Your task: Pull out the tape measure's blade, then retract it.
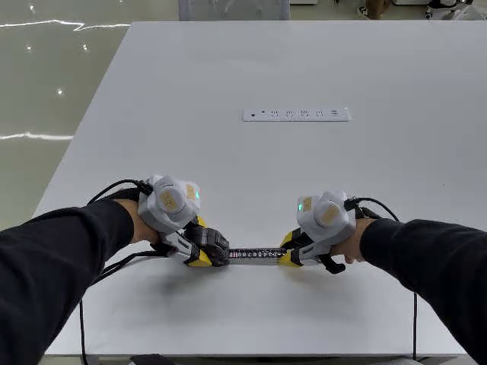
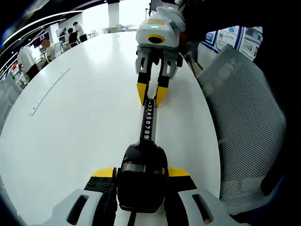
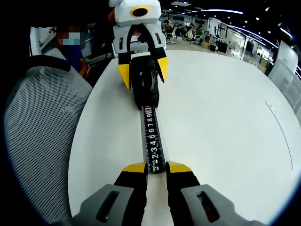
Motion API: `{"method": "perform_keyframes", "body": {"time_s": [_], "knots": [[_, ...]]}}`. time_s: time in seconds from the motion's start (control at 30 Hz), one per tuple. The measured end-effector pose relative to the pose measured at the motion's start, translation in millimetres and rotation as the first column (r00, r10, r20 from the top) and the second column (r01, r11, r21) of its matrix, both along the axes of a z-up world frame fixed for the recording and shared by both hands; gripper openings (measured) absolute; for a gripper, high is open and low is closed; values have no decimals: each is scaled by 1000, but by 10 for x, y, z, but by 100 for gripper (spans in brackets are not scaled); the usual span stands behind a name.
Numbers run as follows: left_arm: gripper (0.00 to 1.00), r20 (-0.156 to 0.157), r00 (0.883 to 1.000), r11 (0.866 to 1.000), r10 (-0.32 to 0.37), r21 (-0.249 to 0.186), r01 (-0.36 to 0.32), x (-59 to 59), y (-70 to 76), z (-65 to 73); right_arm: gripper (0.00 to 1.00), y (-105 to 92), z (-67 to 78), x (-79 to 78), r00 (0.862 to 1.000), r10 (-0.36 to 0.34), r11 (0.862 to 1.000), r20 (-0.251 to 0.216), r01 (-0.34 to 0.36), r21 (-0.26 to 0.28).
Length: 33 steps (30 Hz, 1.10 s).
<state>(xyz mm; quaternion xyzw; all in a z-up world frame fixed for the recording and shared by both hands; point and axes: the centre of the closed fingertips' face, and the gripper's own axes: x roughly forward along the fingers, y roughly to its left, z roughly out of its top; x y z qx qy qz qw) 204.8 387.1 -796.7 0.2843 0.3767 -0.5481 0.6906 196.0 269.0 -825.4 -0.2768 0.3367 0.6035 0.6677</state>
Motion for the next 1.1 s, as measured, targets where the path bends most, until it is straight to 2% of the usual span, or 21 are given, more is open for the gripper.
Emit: {"method": "perform_keyframes", "body": {"time_s": [0.43, 1.1], "knots": [[35, 2, 1000, 1000, -3, 0, 3, -4, 2, -1, 11, -126, 7, 4, 1000, -8, 1000, 10, 8, 2], [35, 6, 1000, 1000, -6, 3, 6, -1, 1, -3, 11, -433, 12, -9, 1000, -25, 1000, 7, 25, -4]]}}
